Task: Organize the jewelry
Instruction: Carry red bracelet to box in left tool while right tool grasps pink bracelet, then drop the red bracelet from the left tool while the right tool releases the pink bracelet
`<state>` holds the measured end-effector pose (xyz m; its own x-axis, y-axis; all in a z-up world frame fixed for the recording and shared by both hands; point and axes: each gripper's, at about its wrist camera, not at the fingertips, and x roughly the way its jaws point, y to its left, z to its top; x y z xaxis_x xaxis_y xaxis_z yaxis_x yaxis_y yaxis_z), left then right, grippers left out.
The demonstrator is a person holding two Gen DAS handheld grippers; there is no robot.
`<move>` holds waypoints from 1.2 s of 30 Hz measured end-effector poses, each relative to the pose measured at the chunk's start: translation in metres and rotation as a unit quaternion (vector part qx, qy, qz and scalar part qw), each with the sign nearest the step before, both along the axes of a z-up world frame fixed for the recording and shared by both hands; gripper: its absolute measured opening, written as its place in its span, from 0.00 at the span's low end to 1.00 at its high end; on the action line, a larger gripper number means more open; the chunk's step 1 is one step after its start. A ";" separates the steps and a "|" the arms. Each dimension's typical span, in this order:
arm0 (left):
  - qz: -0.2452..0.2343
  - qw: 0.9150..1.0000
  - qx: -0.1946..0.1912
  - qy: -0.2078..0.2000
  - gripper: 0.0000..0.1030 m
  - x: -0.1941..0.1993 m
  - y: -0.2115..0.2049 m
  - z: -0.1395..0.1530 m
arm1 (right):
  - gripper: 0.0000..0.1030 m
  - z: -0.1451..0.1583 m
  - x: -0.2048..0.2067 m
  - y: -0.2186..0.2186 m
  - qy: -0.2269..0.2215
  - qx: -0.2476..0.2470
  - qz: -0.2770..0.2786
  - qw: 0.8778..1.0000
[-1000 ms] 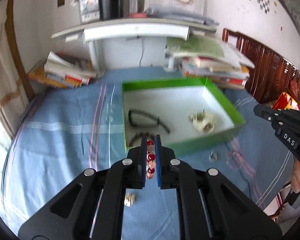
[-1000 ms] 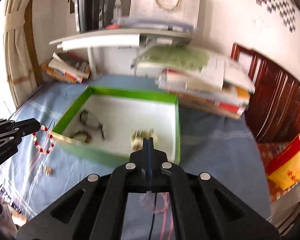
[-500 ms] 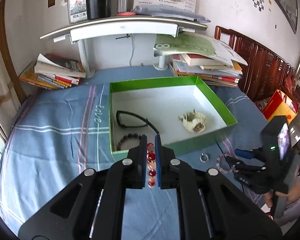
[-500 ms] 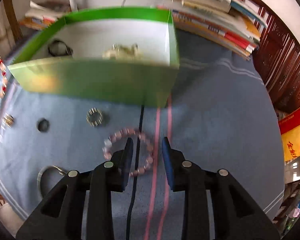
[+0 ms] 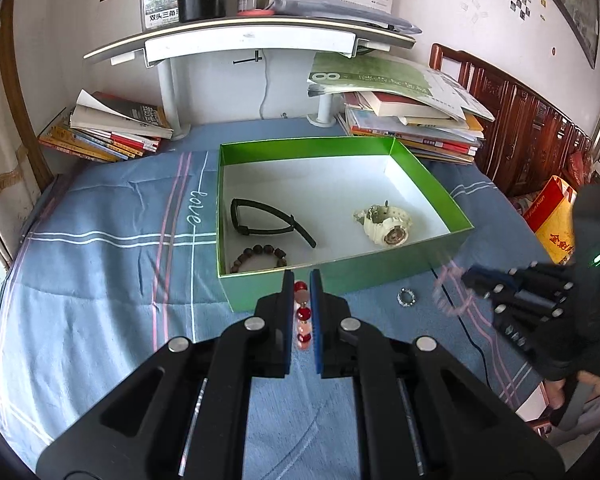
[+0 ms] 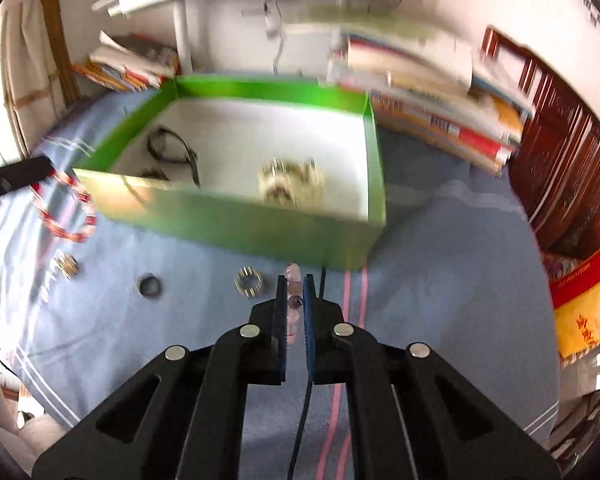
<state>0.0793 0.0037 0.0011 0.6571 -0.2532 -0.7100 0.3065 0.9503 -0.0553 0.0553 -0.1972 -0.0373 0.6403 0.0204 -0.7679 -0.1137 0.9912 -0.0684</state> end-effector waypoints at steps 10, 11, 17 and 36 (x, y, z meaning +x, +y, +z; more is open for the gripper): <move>-0.001 1.000 0.002 -0.016 0.08 0.004 0.000 0.012 | 0.07 0.072 0.007 0.012 -0.099 0.000 0.016 0.995; -0.002 1.000 0.003 -0.023 0.08 0.007 0.000 0.017 | 0.07 0.080 0.009 0.013 -0.110 -0.002 0.016 0.994; -0.007 0.998 -0.002 -0.056 0.08 0.034 -0.008 0.041 | 0.07 0.100 0.048 0.010 -0.137 0.000 0.011 0.991; 0.021 1.000 0.019 -0.006 0.31 0.096 -0.026 -0.014 | 0.19 0.025 0.094 0.021 -0.040 0.017 -0.001 0.999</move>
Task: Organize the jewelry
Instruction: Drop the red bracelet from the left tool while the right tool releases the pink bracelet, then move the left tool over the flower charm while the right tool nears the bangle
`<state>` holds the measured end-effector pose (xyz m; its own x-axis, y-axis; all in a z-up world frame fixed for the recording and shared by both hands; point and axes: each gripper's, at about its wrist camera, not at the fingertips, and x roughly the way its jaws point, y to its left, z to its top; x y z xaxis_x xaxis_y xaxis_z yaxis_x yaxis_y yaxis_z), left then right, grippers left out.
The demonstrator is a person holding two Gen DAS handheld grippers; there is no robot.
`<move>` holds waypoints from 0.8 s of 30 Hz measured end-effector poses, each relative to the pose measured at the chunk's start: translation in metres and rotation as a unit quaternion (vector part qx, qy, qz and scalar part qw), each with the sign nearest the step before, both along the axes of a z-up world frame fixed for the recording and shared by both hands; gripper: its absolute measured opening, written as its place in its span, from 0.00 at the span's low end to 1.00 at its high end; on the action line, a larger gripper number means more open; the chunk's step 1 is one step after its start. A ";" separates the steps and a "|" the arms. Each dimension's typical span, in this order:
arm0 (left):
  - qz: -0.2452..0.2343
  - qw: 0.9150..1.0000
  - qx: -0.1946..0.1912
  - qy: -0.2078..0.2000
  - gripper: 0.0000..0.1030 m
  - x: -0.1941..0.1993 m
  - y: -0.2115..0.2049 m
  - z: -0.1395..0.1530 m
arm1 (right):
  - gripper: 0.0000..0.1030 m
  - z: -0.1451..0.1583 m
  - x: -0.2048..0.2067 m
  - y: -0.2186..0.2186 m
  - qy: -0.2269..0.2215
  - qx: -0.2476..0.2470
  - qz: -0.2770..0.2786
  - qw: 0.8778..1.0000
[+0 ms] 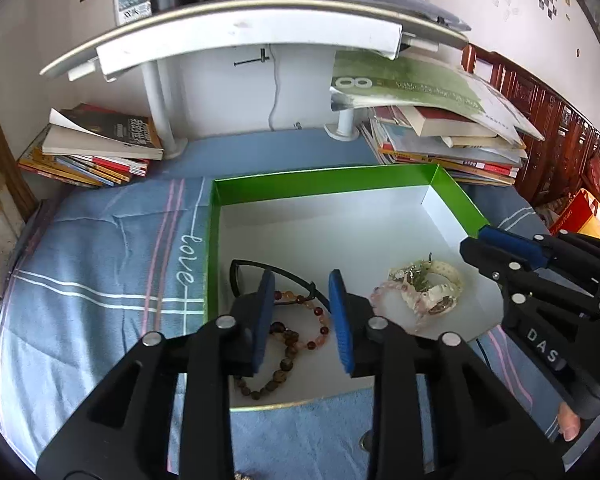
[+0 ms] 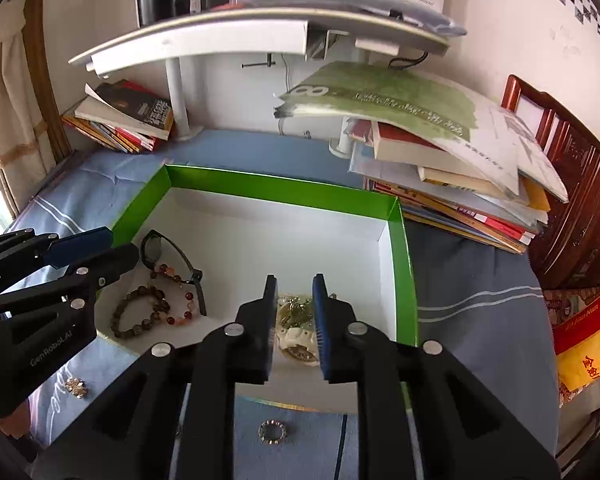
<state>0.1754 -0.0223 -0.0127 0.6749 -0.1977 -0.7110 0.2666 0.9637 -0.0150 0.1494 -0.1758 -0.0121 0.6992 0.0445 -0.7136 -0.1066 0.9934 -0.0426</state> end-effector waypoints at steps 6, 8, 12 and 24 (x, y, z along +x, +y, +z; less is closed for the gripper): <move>0.014 1.000 0.000 0.003 0.39 -0.027 0.022 0.001 | 0.19 0.006 -0.039 -0.004 -0.001 0.024 0.014 1.000; 0.033 0.999 -0.002 0.003 0.46 -0.041 0.042 -0.002 | 0.24 0.000 -0.053 -0.005 0.006 0.023 0.020 1.000; 0.096 0.995 -0.004 0.029 0.47 -0.065 0.094 -0.020 | 0.33 -0.036 -0.064 -0.005 0.051 -0.002 0.016 0.999; 0.074 0.993 -0.002 0.094 0.53 -0.104 0.091 -0.073 | 0.37 -0.080 -0.099 0.000 0.132 0.018 0.037 0.990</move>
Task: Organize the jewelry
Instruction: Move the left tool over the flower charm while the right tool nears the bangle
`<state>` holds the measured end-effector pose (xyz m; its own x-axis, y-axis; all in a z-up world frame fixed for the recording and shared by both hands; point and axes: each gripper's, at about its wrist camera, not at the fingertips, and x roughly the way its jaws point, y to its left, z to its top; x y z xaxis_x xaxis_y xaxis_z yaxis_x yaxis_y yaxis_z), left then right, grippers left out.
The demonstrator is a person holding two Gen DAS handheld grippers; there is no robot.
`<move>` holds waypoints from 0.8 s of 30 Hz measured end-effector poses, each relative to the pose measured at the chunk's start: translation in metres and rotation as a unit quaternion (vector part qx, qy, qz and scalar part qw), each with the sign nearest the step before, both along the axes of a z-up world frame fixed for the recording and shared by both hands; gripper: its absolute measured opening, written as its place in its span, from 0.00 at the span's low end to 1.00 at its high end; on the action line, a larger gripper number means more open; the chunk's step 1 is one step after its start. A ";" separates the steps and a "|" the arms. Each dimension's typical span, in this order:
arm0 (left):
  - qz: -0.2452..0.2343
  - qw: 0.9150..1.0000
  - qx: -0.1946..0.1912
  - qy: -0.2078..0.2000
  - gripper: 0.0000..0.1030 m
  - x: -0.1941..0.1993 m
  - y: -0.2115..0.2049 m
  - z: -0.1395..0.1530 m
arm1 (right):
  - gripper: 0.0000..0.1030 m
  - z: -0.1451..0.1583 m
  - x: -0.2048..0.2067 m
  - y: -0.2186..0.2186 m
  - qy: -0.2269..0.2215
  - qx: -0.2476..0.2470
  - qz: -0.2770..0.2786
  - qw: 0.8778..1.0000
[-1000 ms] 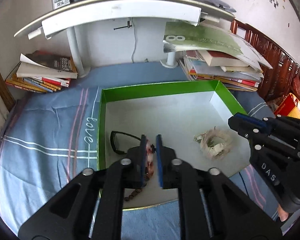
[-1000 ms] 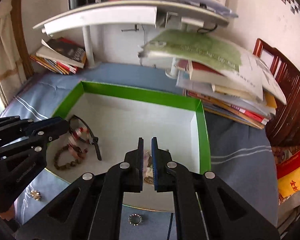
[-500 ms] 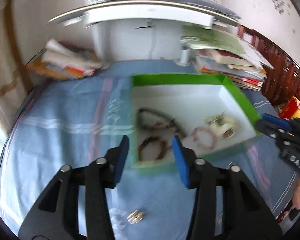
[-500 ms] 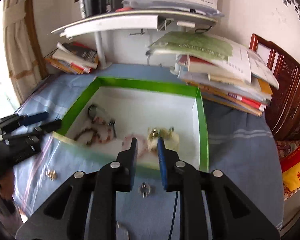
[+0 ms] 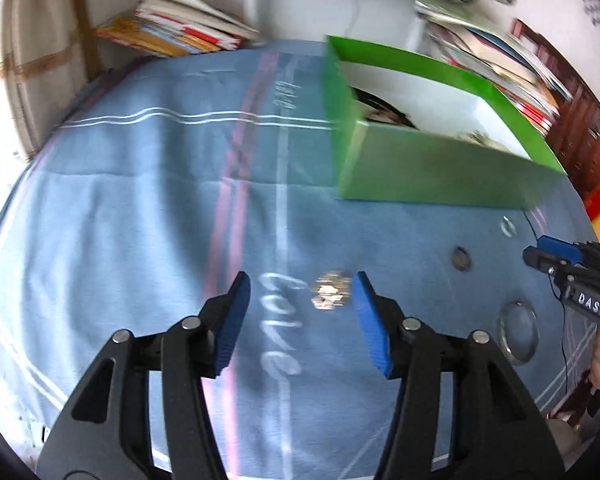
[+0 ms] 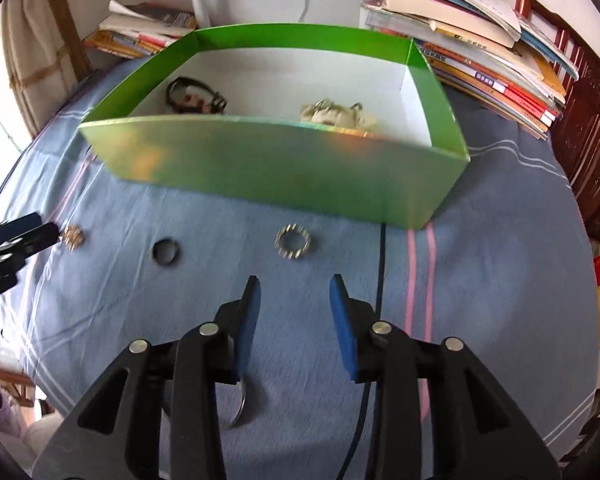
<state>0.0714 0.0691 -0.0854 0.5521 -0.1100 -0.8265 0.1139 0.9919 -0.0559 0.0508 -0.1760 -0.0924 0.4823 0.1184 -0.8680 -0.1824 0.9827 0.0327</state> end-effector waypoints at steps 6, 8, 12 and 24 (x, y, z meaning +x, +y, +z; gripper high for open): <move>-0.005 1.000 0.002 0.014 0.53 0.010 -0.015 -0.014 | 0.42 0.004 -0.035 0.036 0.023 0.007 0.092 0.995; -0.003 1.000 0.005 0.014 0.53 0.011 -0.017 -0.014 | 0.42 -0.003 -0.044 0.052 0.030 -0.012 0.123 0.992; -0.006 1.000 0.006 0.009 0.54 0.004 -0.018 -0.012 | 0.24 -0.009 -0.047 0.065 0.029 -0.033 0.143 0.989; -0.017 1.000 -0.003 0.018 0.56 0.007 -0.021 -0.018 | 0.04 -0.010 0.005 0.022 0.018 -0.051 -0.002 0.999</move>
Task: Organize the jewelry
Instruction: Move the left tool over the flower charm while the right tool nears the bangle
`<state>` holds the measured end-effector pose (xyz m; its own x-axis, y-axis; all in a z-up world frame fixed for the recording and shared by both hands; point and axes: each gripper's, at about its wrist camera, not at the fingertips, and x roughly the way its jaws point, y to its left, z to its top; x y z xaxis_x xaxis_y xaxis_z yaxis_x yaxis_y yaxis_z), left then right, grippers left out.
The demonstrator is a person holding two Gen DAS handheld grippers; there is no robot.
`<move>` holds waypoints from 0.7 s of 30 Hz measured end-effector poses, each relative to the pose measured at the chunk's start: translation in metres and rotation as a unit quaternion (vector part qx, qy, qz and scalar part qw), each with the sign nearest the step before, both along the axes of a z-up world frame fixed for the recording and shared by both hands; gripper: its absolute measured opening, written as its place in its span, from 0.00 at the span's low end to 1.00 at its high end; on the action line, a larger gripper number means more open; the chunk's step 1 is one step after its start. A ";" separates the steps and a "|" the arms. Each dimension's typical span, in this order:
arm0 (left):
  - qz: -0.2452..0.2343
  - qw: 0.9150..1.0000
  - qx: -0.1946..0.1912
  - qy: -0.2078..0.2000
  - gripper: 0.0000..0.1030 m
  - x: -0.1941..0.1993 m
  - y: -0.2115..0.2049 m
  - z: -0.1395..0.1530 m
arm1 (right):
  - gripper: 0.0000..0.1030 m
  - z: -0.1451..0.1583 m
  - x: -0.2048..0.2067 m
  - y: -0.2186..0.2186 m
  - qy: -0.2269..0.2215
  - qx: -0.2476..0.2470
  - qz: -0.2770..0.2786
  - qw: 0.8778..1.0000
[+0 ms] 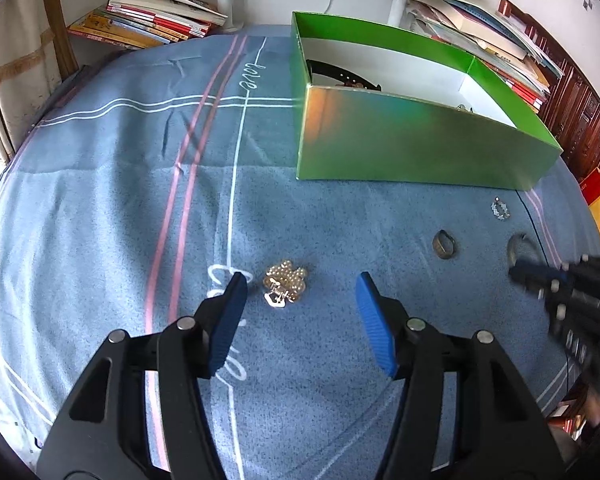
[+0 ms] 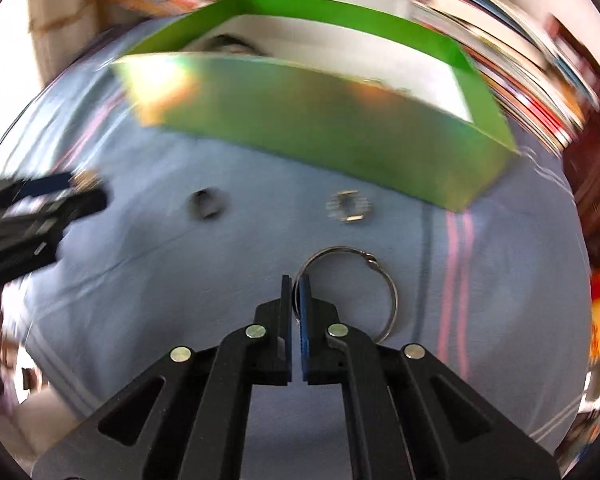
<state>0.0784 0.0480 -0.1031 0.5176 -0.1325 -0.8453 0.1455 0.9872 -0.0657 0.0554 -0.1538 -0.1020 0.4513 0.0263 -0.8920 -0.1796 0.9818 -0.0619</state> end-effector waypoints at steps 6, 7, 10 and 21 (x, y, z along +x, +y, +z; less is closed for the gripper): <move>-0.004 1.000 0.003 0.001 0.56 0.005 -0.004 -0.002 | 0.27 0.005 0.001 -0.009 0.003 0.016 -0.002 1.000; -0.003 1.000 0.003 0.001 0.56 0.005 -0.004 -0.002 | 0.27 0.006 0.000 -0.008 0.003 0.014 0.003 1.000; -0.003 1.000 0.004 0.000 0.56 0.006 -0.004 -0.002 | 0.27 0.006 -0.003 -0.004 0.002 0.007 0.014 1.000; 0.012 1.000 0.023 -0.006 0.39 0.007 -0.005 -0.003 | 0.12 0.000 -0.001 0.000 -0.004 0.005 0.016 1.000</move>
<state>0.0854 0.0428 -0.1058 0.5300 -0.0799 -0.8442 0.1213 0.9925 -0.0178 0.0545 -0.1534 -0.1019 0.4578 0.0494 -0.8877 -0.2101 0.9762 -0.0540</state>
